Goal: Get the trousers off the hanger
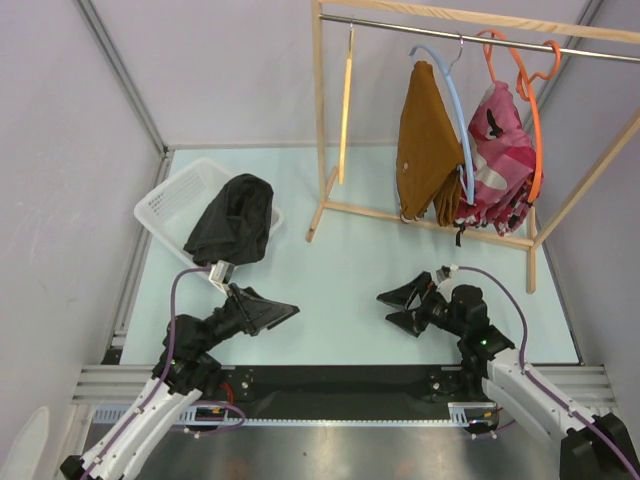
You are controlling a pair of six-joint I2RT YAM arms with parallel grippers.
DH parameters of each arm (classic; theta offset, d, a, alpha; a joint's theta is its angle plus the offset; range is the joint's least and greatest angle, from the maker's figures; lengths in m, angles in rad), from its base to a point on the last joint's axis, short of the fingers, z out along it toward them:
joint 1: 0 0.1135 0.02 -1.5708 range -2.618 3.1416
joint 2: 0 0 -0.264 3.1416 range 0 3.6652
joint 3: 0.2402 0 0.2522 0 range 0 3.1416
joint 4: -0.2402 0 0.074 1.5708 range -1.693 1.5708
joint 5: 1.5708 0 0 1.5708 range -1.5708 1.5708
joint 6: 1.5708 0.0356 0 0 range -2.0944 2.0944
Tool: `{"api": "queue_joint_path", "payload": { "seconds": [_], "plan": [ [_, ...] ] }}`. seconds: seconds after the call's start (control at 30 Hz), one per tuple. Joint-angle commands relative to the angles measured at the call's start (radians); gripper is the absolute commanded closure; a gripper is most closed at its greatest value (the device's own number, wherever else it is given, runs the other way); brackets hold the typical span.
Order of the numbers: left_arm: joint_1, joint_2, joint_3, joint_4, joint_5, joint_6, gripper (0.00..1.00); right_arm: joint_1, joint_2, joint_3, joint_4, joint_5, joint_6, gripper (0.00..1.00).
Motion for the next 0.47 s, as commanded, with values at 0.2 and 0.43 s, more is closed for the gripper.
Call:
{"api": "queue_joint_path", "payload": {
  "seconds": [0.2,0.43],
  "plan": [
    [0.005,-0.052,-0.213,-0.001,0.035,0.045,0.00,-0.002,0.010,-0.121,-0.015,0.013,-0.089,0.00],
    [0.005,-0.059,-0.212,-0.026,0.056,0.051,0.00,-0.002,-0.019,-0.121,0.000,-0.004,-0.080,0.00]
  ]
}}
